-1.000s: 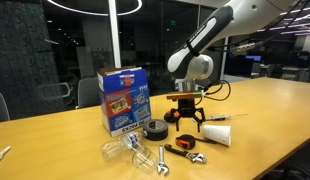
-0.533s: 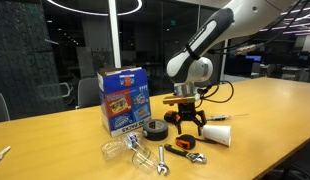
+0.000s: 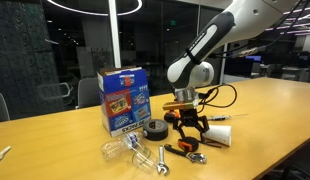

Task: Put the measuring tape that is near the white cup in the box

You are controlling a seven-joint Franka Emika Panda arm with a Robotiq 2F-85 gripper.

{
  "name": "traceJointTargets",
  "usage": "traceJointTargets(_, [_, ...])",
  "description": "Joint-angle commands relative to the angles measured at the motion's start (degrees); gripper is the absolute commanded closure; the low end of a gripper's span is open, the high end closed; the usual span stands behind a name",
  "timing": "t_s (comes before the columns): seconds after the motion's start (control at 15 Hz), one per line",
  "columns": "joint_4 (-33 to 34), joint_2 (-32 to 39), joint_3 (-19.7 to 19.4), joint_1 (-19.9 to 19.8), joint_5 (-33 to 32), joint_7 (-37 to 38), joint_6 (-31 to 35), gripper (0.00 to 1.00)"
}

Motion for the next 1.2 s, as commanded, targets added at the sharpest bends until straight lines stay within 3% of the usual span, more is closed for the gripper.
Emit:
traceJointTargets(0.0, [-1.8,-0.6,-0.3,0.7,-0.3,3.0,2.2,0.0])
traceJointTargets(0.53, [-5.3,-1.4,-0.3,1.0,-0.3,7.7,6.6,0.0])
traceJointTargets(0.6, [-5.4,-1.3,-0.3,1.2,-1.0,8.5,6.9,0.25])
traceJointTargets(0.67, [-5.4,-1.3,-0.3,1.3,-1.2,9.0,6.7,0.26])
traceJointTargets(0.8, [-5.2,-1.5,-0.2,1.4,-1.6,8.8,7.3,0.41])
traceJointTargets(1.13, [-4.7,-2.6,-0.3,1.3,-3.6,8.1,6.2,0.44])
